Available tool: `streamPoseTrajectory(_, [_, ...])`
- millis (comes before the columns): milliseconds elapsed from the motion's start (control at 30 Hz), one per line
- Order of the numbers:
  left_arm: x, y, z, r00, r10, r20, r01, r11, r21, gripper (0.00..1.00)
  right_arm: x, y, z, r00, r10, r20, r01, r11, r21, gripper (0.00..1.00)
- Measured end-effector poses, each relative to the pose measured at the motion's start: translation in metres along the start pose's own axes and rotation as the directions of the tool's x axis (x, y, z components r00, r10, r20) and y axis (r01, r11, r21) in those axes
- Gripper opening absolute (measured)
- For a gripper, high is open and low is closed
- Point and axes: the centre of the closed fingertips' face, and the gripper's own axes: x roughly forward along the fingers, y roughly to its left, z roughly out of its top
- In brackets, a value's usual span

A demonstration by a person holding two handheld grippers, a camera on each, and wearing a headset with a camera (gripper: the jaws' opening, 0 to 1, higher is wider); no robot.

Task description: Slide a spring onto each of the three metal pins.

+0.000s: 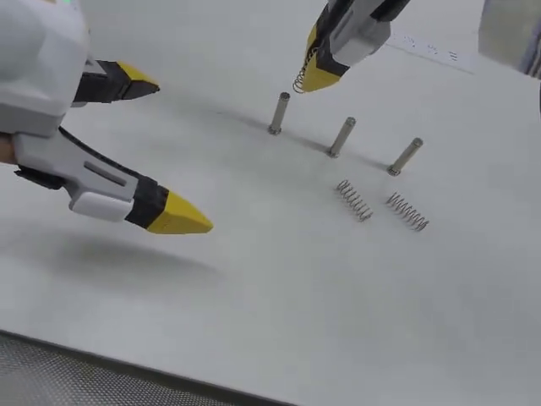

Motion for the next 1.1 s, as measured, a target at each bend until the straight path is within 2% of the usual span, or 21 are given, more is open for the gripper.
streamPoseTrajectory(200, [-0.001, 0.007, -0.003, 0.9999, 0.013, -0.007, -0.013, 1.0, -0.005, 0.98, 0.007, -0.006, 0.0, 0.9999, 0.007, -0.016, -0.007, 1.0, -0.009, 0.08])
streamPoseTrajectory(333, [-0.002, 0.011, -0.003, 0.9996, 0.027, 0.004, -0.027, 0.999, -0.018, 0.98, 0.012, -0.005, 0.0, 0.9995, 0.017, -0.025, -0.017, 1.0, -0.006, 0.08])
streamPoseTrajectory(567, [-0.004, 0.014, -0.005, 0.9991, 0.042, -0.002, -0.042, 0.999, -0.026, 0.98, 0.019, -0.005, -0.001, 0.9982, 0.032, -0.05, -0.033, 0.999, -0.03, 0.08])
streamPoseTrajectory(700, [-0.005, 0.018, -0.002, 0.9981, 0.059, 0.019, -0.058, 0.998, -0.036, 0.98, 0.024, -0.004, -0.004, 0.9966, 0.051, -0.065, -0.052, 0.998, -0.02, 0.08])
streamPoseTrajectory(833, [-0.006, 0.019, 0.001, 0.9972, 0.068, 0.03, -0.067, 0.997, -0.044, 0.98, 0.025, -0.007, -0.004, 0.9965, 0.052, -0.066, -0.053, 0.999, -0.012, 0.08])
streamPoseTrajectory(1100, [-0.006, 0.019, -0.003, 0.9973, 0.07, 0.023, -0.069, 0.997, -0.043, 0.98, 0.034, -0.005, -0.005, 0.9932, 0.072, -0.092, -0.073, 0.997, -0.012, 0.08])
